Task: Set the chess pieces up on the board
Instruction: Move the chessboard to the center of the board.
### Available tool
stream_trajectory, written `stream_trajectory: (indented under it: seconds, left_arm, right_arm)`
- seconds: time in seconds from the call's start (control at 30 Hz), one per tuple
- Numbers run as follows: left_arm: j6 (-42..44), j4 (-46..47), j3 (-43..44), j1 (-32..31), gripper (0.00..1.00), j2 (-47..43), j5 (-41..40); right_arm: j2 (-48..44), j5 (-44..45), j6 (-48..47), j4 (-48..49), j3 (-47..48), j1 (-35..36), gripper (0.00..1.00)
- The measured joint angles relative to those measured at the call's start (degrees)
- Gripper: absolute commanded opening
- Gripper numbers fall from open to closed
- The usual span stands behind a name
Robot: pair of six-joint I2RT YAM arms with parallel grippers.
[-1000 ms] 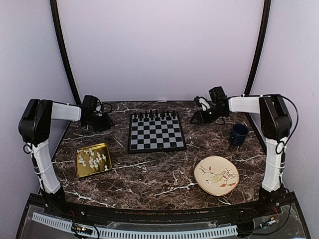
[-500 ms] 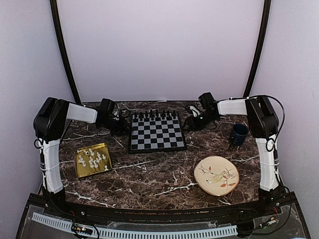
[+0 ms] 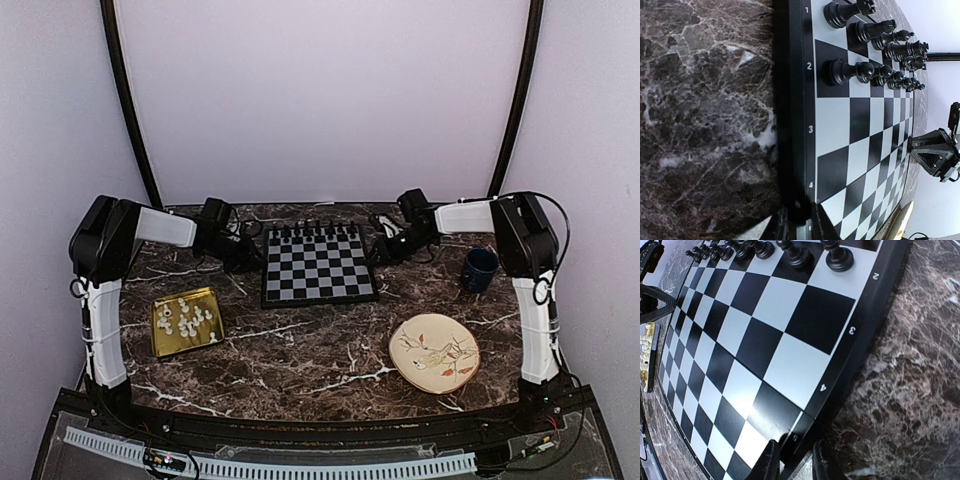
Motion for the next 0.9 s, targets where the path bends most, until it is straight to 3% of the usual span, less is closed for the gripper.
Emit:
stream_trajectory:
  seconds: [0.2,0.57,0.9]
  left_arm:
    - [0.4,-0.6,-0.4,-0.9,0.12,-0.9,-1.4]
    - [0.5,-2.2,-11.6,-6.3,0.11,-9.9,-2.9]
    - [2.0,-6.8,-18.4,-8.3,0.1,-17.2,-6.3]
  right_arm:
    - [-2.8,0.2,-2.3,-1.0,-3.6,0.0,0.16]
    - [-10.1,0.7,-6.6,-4.9,-13.0,0.6,0.13]
    - [-15.1,4.3,-9.3,-9.2,-18.1,6.8,0.13]
